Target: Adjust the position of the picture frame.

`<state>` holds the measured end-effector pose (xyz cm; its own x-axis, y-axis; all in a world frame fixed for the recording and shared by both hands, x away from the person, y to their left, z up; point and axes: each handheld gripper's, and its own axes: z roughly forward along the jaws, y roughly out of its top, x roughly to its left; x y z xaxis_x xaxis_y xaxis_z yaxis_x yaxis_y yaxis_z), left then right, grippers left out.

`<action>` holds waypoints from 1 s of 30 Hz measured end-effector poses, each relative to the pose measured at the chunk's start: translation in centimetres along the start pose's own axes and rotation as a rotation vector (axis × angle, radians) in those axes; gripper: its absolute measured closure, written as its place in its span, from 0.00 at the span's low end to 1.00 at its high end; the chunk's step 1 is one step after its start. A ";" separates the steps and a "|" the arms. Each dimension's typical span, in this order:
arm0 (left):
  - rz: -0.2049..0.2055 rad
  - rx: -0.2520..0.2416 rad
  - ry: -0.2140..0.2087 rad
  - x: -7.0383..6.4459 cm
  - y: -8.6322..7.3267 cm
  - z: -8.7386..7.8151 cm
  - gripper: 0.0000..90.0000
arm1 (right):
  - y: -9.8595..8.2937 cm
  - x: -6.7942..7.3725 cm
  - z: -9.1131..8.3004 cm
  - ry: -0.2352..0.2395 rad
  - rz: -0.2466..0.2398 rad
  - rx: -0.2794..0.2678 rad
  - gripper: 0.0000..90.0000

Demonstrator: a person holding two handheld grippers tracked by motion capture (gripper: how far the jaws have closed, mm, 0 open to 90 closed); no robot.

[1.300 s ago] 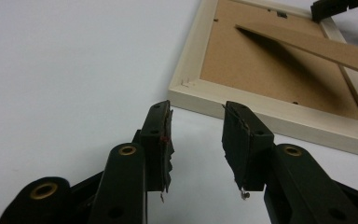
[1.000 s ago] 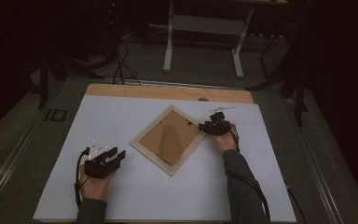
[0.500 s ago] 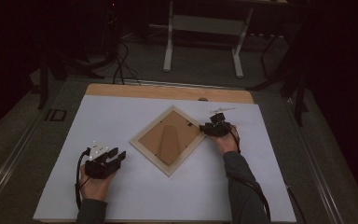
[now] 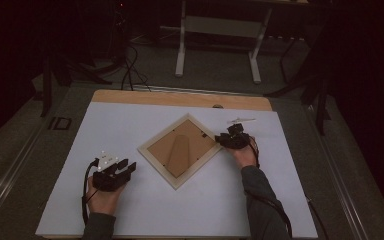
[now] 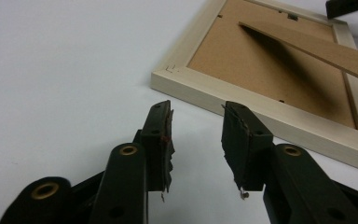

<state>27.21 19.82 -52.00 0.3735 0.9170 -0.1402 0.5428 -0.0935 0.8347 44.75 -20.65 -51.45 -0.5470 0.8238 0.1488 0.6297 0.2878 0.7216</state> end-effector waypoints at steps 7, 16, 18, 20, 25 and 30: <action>0.022 0.036 -0.032 -0.6 -0.1 0.7 0.88 | 0.5 -0.7 -0.5 -0.062 0.006 -0.012 0.97; 0.054 0.116 -0.046 -1.6 0.0 2.3 1.00 | 0.1 -0.8 0.3 -0.076 0.006 0.030 1.00; 0.045 0.128 -0.063 -1.9 0.0 2.9 1.00 | 0.0 -0.9 0.2 -0.076 0.012 0.037 1.00; 0.043 0.129 -0.066 -2.0 0.0 3.1 1.00 | 0.0 -0.9 0.1 -0.074 0.010 0.040 1.00; 0.062 0.149 -0.075 -3.0 0.2 4.0 1.00 | 0.0 -1.1 0.2 -0.074 0.013 0.052 1.00; 0.087 0.174 -0.073 -3.5 0.5 4.9 1.00 | -0.1 -1.3 0.4 -0.073 0.016 0.064 1.00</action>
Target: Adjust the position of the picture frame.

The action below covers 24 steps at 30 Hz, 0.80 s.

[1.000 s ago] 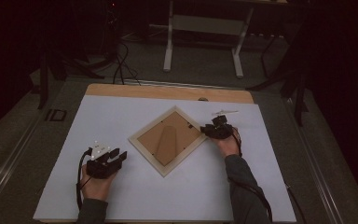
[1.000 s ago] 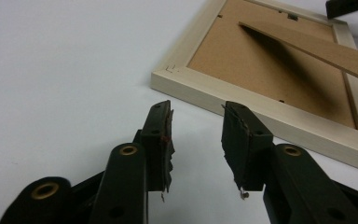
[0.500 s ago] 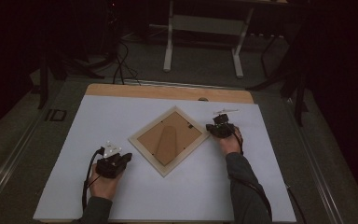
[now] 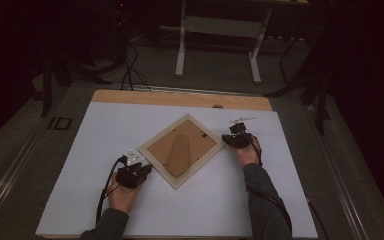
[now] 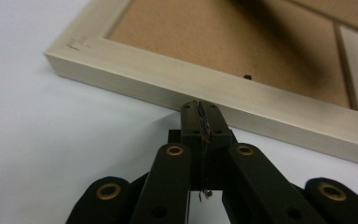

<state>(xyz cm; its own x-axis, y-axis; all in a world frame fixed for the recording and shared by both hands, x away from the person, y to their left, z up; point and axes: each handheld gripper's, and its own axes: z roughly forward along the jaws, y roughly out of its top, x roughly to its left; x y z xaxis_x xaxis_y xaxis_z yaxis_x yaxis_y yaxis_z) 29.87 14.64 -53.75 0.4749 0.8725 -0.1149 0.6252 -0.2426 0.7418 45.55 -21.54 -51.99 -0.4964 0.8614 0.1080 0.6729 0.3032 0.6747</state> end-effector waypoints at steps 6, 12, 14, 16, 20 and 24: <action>0.016 0.017 0.003 -0.5 0.0 0.3 1.00 | -0.1 -0.2 -0.2 0.013 0.004 0.000 1.00; 0.018 0.022 0.010 -0.5 0.1 0.3 1.00 | -0.3 -0.2 -0.3 0.010 0.006 0.001 1.00; 0.019 0.023 0.011 -0.5 0.1 0.3 1.00 | -0.3 -0.2 -0.3 0.010 0.008 0.003 1.00; 0.026 0.024 0.018 -0.5 0.2 0.4 1.00 | -0.5 -0.2 -0.2 0.009 0.008 0.011 1.00; 0.045 0.037 0.034 -0.6 0.5 0.6 1.00 | -0.7 -0.3 -0.2 0.017 0.010 0.015 1.00; 0.046 0.039 0.037 -0.6 0.6 0.7 1.00 | -0.9 -0.4 -0.3 0.025 0.008 0.016 1.00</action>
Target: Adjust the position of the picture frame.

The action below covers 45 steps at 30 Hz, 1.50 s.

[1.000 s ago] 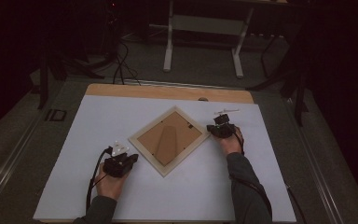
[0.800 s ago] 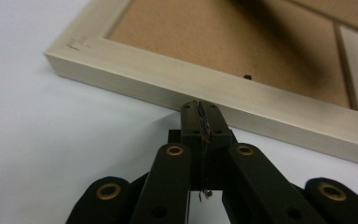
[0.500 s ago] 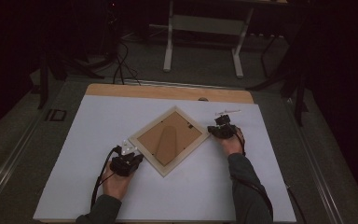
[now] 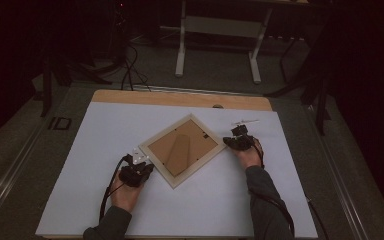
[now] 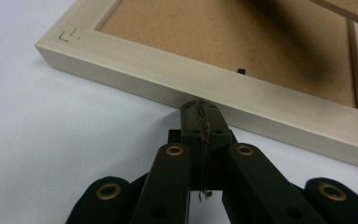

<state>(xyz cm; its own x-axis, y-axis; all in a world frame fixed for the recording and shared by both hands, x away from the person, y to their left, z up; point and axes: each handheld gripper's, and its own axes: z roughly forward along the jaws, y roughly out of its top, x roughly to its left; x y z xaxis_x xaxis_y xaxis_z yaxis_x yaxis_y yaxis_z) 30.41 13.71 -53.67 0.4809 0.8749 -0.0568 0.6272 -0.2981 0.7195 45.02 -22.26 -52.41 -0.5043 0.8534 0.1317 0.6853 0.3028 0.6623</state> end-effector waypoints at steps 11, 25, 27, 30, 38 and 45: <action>-0.006 0.004 0.002 0.4 0.5 0.4 1.00 | -0.4 0.0 0.0 0.006 0.007 0.003 1.00; -0.036 -0.008 -0.017 1.1 0.6 0.6 1.00 | -0.9 0.0 -0.4 0.013 0.012 -0.006 1.00; -0.038 -0.009 -0.018 1.1 0.6 0.7 1.00 | -1.0 0.1 -0.4 0.017 0.015 -0.008 1.00; -0.038 -0.003 -0.019 1.2 0.7 0.7 1.00 | -1.1 0.1 -0.5 0.015 0.011 -0.007 1.00; -0.045 0.004 -0.022 1.6 1.1 1.0 1.00 | -1.4 0.1 -0.8 0.020 0.007 -0.004 1.00; -0.068 -0.005 -0.031 2.0 1.1 1.1 1.00 | -1.6 0.4 -1.0 0.016 0.009 0.000 1.00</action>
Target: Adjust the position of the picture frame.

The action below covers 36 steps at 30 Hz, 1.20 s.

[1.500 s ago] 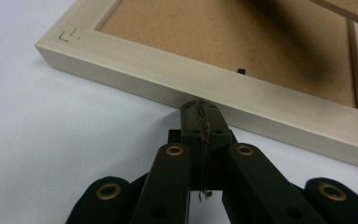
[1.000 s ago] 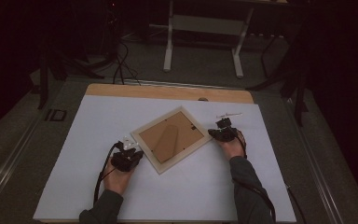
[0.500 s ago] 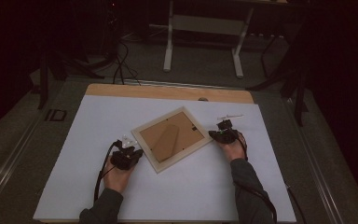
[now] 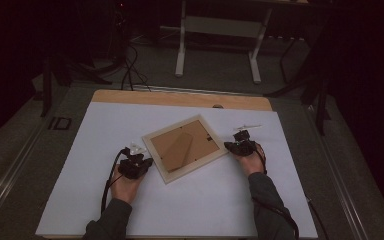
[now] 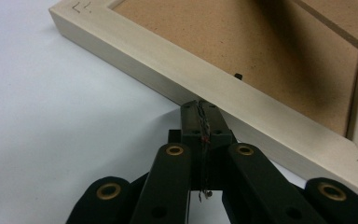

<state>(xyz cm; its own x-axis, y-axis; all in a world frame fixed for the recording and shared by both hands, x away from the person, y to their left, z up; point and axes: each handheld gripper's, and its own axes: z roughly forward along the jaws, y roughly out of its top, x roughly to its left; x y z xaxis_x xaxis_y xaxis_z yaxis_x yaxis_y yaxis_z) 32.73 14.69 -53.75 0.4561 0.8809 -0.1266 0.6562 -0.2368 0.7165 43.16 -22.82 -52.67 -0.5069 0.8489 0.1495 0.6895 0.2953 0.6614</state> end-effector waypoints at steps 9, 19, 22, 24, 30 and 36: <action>-0.011 -0.006 -0.005 0.4 0.0 0.0 1.00 | -0.6 0.6 -0.3 0.007 -0.017 -0.003 1.00; -0.013 -0.008 -0.013 0.9 0.1 0.0 1.00 | -1.3 1.1 -0.8 0.024 -0.030 -0.011 1.00; -0.016 -0.009 -0.011 1.0 0.1 0.1 1.00 | -1.6 1.1 -0.9 0.030 -0.020 -0.019 1.00; -0.020 -0.009 -0.011 1.1 0.1 0.1 1.00 | -1.8 1.3 -1.1 0.030 -0.024 -0.017 1.00; -0.020 -0.016 -0.011 1.2 0.1 0.1 1.00 | -2.5 1.5 -1.5 0.043 -0.028 -0.025 1.00; 0.012 0.009 -0.033 0.8 -0.1 -0.4 1.00 | -3.0 1.6 -1.8 0.052 -0.032 -0.029 1.00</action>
<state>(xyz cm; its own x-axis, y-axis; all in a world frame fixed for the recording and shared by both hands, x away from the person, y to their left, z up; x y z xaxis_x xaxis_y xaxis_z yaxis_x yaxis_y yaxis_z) 32.78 15.59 -53.69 0.4834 0.8640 -0.1407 0.6560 -0.2511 0.7118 39.37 -23.13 -53.06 -0.5550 0.8152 0.1658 0.6580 0.3082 0.6871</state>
